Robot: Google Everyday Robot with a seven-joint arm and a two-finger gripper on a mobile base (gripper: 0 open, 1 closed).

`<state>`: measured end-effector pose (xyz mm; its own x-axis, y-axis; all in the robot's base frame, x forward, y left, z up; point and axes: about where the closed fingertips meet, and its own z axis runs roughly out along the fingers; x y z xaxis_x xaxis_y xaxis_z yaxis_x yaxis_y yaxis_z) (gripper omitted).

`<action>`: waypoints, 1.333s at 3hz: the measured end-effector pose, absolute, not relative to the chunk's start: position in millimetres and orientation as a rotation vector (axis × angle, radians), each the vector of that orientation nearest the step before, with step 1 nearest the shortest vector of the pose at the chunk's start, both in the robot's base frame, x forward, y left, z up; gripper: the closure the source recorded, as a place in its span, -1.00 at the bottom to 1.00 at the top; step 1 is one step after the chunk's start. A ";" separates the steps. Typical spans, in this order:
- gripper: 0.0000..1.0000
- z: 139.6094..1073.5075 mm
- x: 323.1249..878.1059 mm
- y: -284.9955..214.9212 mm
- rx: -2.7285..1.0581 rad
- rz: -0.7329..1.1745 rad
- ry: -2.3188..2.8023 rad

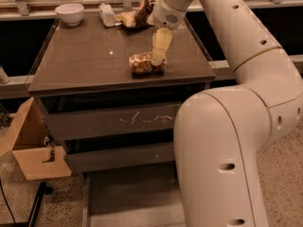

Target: Place orange can into bottom drawer

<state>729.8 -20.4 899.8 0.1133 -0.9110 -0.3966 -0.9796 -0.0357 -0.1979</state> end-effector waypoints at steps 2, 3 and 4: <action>-1.00 872.3 726.1 -19.6 -2.001 0.290 1.874; -1.00 863.4 719.6 -16.5 -2.019 0.322 1.878; -1.00 850.0 708.6 -6.7 -2.049 0.374 1.862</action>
Offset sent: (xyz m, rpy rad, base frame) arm -0.0246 -0.0092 -0.0372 -0.0301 0.1429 0.0188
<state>708.6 -6.7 850.0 0.1033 -0.9025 -0.4181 -0.9940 -0.0782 -0.0769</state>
